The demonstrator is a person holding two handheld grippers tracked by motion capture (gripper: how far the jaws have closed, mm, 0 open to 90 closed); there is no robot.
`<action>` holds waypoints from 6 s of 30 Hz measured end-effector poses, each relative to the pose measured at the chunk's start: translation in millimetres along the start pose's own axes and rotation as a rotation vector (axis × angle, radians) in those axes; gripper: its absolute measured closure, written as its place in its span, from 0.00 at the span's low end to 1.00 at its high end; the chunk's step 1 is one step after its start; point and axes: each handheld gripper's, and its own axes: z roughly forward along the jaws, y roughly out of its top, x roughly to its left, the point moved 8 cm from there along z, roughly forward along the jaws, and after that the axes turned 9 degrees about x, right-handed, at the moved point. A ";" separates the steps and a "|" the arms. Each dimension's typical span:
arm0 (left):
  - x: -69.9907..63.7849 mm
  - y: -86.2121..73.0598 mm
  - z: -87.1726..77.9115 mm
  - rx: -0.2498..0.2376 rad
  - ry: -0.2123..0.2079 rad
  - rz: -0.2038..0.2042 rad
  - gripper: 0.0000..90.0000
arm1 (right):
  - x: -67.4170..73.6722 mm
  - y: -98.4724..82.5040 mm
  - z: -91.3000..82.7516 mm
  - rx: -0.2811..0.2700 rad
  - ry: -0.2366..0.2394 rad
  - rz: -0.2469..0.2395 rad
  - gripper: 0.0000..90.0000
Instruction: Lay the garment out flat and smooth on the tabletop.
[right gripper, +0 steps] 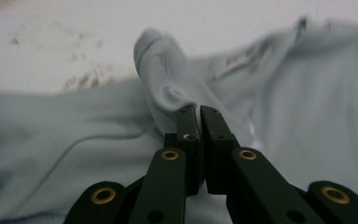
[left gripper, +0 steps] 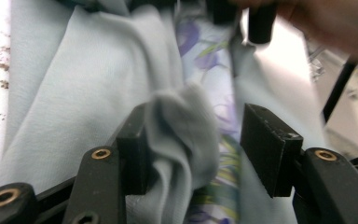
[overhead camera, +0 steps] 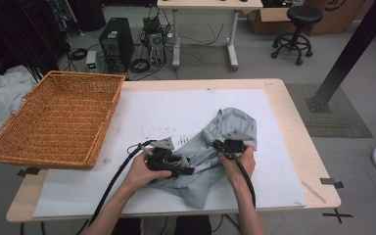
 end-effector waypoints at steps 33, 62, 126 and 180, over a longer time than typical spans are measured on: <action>65.6 78.4 68.9 0.026 0.313 0.077 0.83 | -58.9 -14.3 -49.7 -0.066 -0.137 0.091 0.60; 215.5 60.5 -99.1 0.034 0.876 -0.071 0.93 | -93.1 37.6 -23.7 -0.200 -0.169 0.101 0.59; 167.4 84.6 -129.8 -0.203 0.739 -0.105 0.53 | -166.1 28.1 -4.6 -0.051 -0.191 0.288 0.57; 100.8 45.9 -125.7 -0.215 0.738 -0.033 0.52 | 29.4 -55.4 -75.1 -0.059 0.097 0.224 0.65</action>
